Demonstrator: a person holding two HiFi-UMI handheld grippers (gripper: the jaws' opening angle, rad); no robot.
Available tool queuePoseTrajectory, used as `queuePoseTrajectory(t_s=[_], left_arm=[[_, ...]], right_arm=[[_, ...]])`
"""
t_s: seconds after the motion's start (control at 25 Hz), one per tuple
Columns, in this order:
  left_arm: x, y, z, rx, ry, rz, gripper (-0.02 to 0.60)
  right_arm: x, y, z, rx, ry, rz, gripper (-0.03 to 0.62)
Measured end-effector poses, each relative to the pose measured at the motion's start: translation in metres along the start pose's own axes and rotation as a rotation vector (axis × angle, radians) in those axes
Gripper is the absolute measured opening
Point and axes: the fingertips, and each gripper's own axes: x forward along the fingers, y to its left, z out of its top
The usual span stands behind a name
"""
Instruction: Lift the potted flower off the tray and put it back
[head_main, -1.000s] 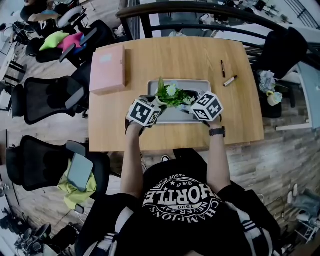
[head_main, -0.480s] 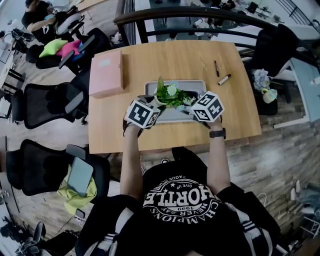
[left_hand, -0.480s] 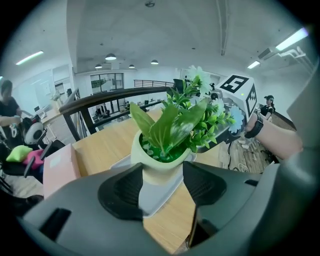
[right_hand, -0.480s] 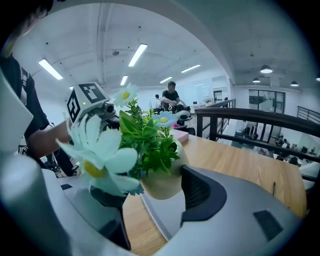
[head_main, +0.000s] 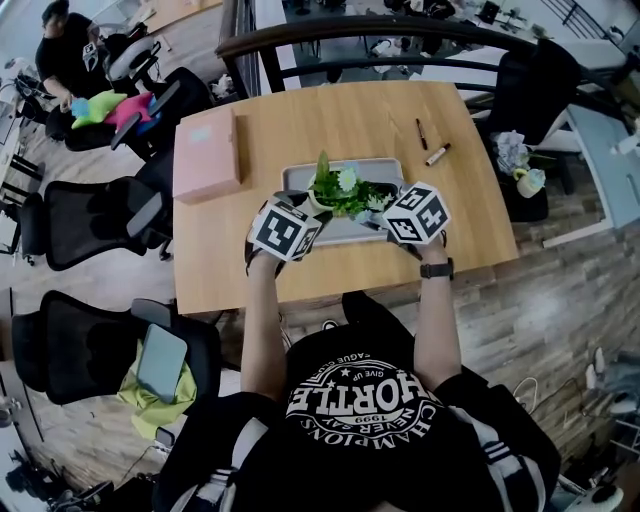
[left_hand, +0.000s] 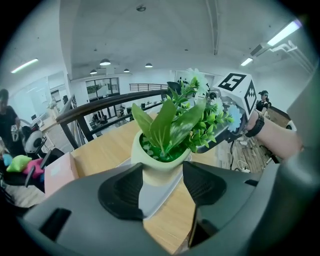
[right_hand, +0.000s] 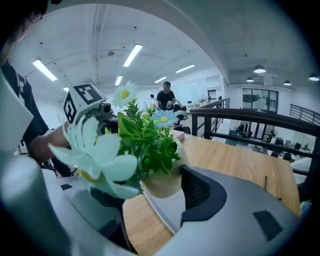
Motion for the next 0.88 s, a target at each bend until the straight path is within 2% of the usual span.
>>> queuePoseTrajectory(t_s=[0.88], left_arm=[[-0.002, 0.007, 0.009, 0.007, -0.026, -0.022, 0.268]], right_arm=[[-0.002, -0.005, 0.012, -0.019, 0.019, -0.045, 0.319]])
